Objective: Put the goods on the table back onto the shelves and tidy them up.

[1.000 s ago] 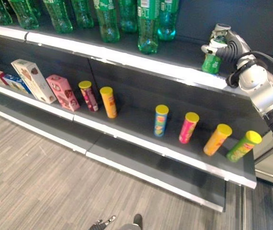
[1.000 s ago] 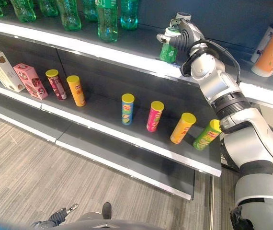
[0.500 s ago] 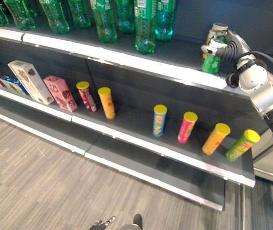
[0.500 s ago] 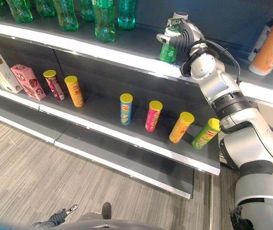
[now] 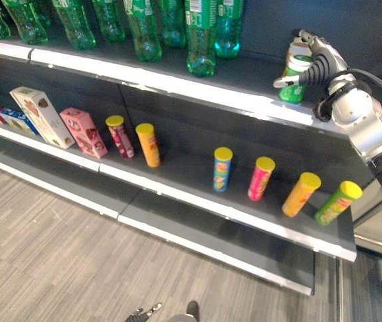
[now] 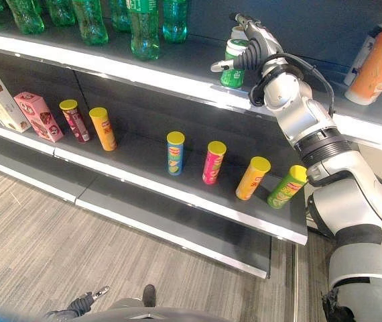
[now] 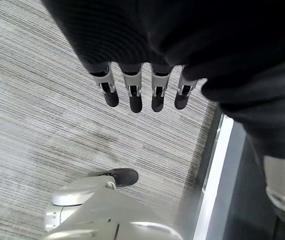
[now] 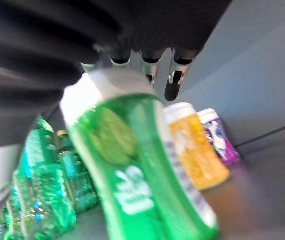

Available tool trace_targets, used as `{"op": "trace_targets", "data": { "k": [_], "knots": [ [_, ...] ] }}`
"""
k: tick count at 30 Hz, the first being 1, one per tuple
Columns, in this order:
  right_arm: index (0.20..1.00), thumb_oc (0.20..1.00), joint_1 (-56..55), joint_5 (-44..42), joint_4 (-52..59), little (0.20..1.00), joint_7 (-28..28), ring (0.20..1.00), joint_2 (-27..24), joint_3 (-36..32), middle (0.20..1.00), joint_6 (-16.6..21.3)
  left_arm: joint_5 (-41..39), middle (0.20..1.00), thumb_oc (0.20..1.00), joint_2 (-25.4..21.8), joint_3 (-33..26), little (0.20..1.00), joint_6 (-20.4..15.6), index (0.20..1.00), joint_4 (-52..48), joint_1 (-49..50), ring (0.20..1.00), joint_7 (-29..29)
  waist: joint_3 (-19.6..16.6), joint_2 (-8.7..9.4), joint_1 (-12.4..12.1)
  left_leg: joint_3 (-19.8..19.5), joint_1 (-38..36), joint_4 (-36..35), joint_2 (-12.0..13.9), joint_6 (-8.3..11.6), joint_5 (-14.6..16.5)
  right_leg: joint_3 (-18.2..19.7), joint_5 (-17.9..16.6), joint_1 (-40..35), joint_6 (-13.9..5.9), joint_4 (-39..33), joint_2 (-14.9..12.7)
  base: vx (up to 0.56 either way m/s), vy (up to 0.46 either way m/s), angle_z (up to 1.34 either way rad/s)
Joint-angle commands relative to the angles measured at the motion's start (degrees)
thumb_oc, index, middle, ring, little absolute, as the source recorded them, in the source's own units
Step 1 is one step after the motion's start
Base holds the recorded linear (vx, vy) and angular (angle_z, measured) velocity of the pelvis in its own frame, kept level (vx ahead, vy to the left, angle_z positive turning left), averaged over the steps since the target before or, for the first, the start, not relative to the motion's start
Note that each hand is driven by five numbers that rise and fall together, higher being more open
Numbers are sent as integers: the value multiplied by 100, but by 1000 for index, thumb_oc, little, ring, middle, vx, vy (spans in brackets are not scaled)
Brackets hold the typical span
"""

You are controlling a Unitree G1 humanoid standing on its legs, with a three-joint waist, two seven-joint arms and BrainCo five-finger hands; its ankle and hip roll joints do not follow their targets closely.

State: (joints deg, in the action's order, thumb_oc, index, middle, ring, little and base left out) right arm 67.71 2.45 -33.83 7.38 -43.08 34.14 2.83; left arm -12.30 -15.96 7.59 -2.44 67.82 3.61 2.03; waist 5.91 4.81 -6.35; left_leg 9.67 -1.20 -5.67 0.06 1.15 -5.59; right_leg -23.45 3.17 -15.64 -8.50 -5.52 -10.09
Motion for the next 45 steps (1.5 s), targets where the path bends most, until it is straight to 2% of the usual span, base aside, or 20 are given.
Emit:
{"op": "trace_targets", "data": {
  "k": [1, 4, 6, 8, 9, 10, 11, 12, 15, 17, 20, 23, 26, 27, 28, 30, 35, 37, 41, 45],
  "knots": [
    [1000, 1000, 645, 103, 250, 1000, 547, 1000, -340, -44, 1000, 198, 144, 1000, 1000, -115, 329, 1000, -58, 1000, 224, -280, 1000, 89, -156, 20, -122, 405, -554, 123, 681, 611, 553, 145, -180, 434, -257, 381, -375, 6, 32, -13],
    [1000, 1000, 469, 158, 931, 1000, 716, 1000, -535, -361, 1000, 211, 171, 1000, 1000, -88, 263, 1000, -39, 1000, 256, -275, 1000, 109, -147, 5, -57, 437, -563, 121, 669, 586, 581, 206, -196, 486, -271, 393, -387, 5, 32, -8],
    [1000, 1000, -154, 236, 2223, 1000, 833, 1000, -857, -1041, 1000, 329, 288, 1000, 1000, -6, 91, 1000, 5, 1000, 327, -264, 1000, 133, -138, -24, 94, 497, -586, 113, 652, 549, 627, 305, -222, 557, -292, 404, -405, 21, 49, -6],
    [1000, 1000, -523, 251, 2713, 1000, 823, 1000, -969, -1380, 1000, 364, 331, 1000, 1000, -3, 51, 1000, 17, 1000, 341, -240, 1000, 137, -149, -16, 122, 521, -594, 110, 649, 538, 642, 330, -229, 570, -302, 404, -412, 16, 41, -13],
    [1000, 1000, -1249, 44, 3443, 1000, 740, 1000, -1114, -1954, 1000, 522, 458, 1000, 1000, 29, -54, 1000, 33, 1000, 374, -215, 1000, 160, -153, -20, 234, 582, -620, 104, 634, 512, 677, 412, -258, 615, -317, 403, -425, 16, 52, -33],
    [1000, 1000, -1275, 46, 3457, 1000, 736, 1000, -1115, -1977, 1000, 518, 458, 1000, 1000, 21, -47, 1000, 33, 1000, 374, -214, 1000, 159, -157, -12, 224, 584, -620, 104, 633, 511, 678, 415, -258, 617, -318, 403, -425, 5, 66, -32],
    [1000, 1000, -1998, -548, 4066, 1000, 418, 1000, -1092, -2490, 1000, 756, 552, 1000, 1000, 51, -85, 1000, 30, 1000, 373, -180, 1000, 126, -146, -18, 339, 638, -632, 95, 617, 480, 707, 501, -285, 686, -337, 410, -431, -2, 32, -27],
    [1000, 1000, -2026, -547, 4081, 1000, 413, 1000, -1092, -2516, 1000, 752, 551, 1000, 1000, 42, -76, 1000, 30, 1000, 373, -178, 1000, 126, -151, -10, 327, 642, -631, 95, 616, 480, 707, 505, -285, 690, -337, 411, -432, -14, 78, -24],
    [1000, 1000, -3540, -1914, 4945, 1000, -487, 1000, -738, -3113, 1000, 1162, 708, 1000, 1000, 67, -135, 1000, -21, 1000, 310, -116, 1000, -6, -98, -41, 627, 884, -684, 85, 570, 399, 787, 859, -414, 963, -409, 440, -447, -11, 88, -34],
    [1000, 1000, -3848, -2002, 5046, 1000, -628, 1000, -699, -3199, 1000, 1162, 754, 1000, 1000, 42, -157, 1000, -29, 1000, 291, -110, 1000, -35, -93, -37, 648, 967, -706, 79, 550, 374, 812, 987, -444, 1042, -429, 467, -448, 2, 80, -54],
    [1000, 1000, -4900, -2096, 5300, 1000, -976, 1000, -537, -3543, 1000, 1055, 856, 1000, 1000, -24, -293, 1000, -46, 1000, 234, -153, 1000, -108, 24, -84, 883, 1166, -765, 67, 490, 281, 878, 1333, -480, 1329, -481, 715, -471, -12, 124, -58],
    [1000, 1000, -5892, -1880, 5594, 1000, -1250, 1000, -370, -3920, 1000, 938, 984, 1000, 1000, -89, -333, 1000, -78, 1000, 74, -192, 1000, -228, 278, -122, 1311, 1405, -801, 67, 432, 159, 964, 1927, -616, 1914, -561, 1274, -384, -72, 153, -74],
    [1000, 1000, -6255, -1769, 5687, 1000, -1311, 1000, -409, -4254, 1000, 888, 1145, 1000, 1000, -151, -248, 1000, -126, 1000, 78, -179, 1000, -325, 407, -107, 1621, 1770, -922, 67, 410, 110, 1047, 2191, -713, 2204, -583, 1422, -278, -14, 105, -109],
    [1000, 1000, -6361, -1844, 5706, 1000, -1279, 1000, -422, -4470, 1000, 928, 1121, 1000, 1000, -169, -199, 1000, -161, 1000, -28, -188, 1000, -365, 409, -118, 1680, 1980, -989, 67, 412, 102, 1076, 1973, -770, 2232, -582, 1432, -383, 11, 66, -150],
    [1000, 1000, -6369, -1845, 5709, 1000, -1280, 1000, -422, -4478, 1000, 927, 1120, 1000, 1000, -170, -193, 1000, -160, 1000, -30, -188, 1000, -365, 411, -119, 1672, 1984, -993, 67, 413, 103, 1078, 1976, -770, 2231, -581, 1433, -381, 45, -9, -128],
    [1000, 1000, -6463, -1723, 5583, 1000, -1086, 1000, -382, -4800, 1000, 908, 1025, 1000, 1000, -199, -148, 1000, -165, 1000, -313, -238, 1000, -376, 369, -175, 1730, 2162, -1018, 67, 552, 158, 1148, 1425, -729, 2112, -584, 1532, -696, 36, -65, -74],
    [1000, 1000, -6559, -1635, 5226, 1000, -692, 1000, -394, -5402, 1000, 907, 981, 1000, 1000, -215, -42, 1000, -174, 1000, -440, -280, 1000, -395, 179, -97, 1711, 2353, -965, 78, 652, 239, 1071, 1268, -974, 1928, -625, 1343, -894, 23, -137, -22],
    [1000, 1000, -6616, -1519, 4997, 1000, -373, 1000, -517, -5790, 1000, 909, 948, 1000, 1000, -222, -24, 1000, -172, 1000, -491, -319, 1000, -386, 103, -36, 1683, 2425, -926, 96, 763, 326, 997, 1288, -999, 1826, -650, 1080, -858, 13, -203, -28],
    [1000, 1000, -6899, -1225, 4670, 1000, 83, 1000, -899, -6600, 1000, 850, 885, 1000, 1000, -277, -175, 1000, -189, 1000, -551, -271, 1000, -356, -70, 81, 1598, 2513, -953, 124, 1008, 551, 828, 1206, -648, 1485, -628, 491, -607, 54, -310, -36],
    [1000, 1000, -7355, -1203, 4490, 1000, 283, 1000, -1236, -7356, 1000, 903, 838, 1000, 1000, -279, -252, 1000, -173, 1000, -619, -135, 1000, -435, -76, 62, 1649, 2443, -896, 255, 1513, 810, 584, 1162, -311, 1362, -427, 403, -162, 15, -321, -21]
  ]
}}
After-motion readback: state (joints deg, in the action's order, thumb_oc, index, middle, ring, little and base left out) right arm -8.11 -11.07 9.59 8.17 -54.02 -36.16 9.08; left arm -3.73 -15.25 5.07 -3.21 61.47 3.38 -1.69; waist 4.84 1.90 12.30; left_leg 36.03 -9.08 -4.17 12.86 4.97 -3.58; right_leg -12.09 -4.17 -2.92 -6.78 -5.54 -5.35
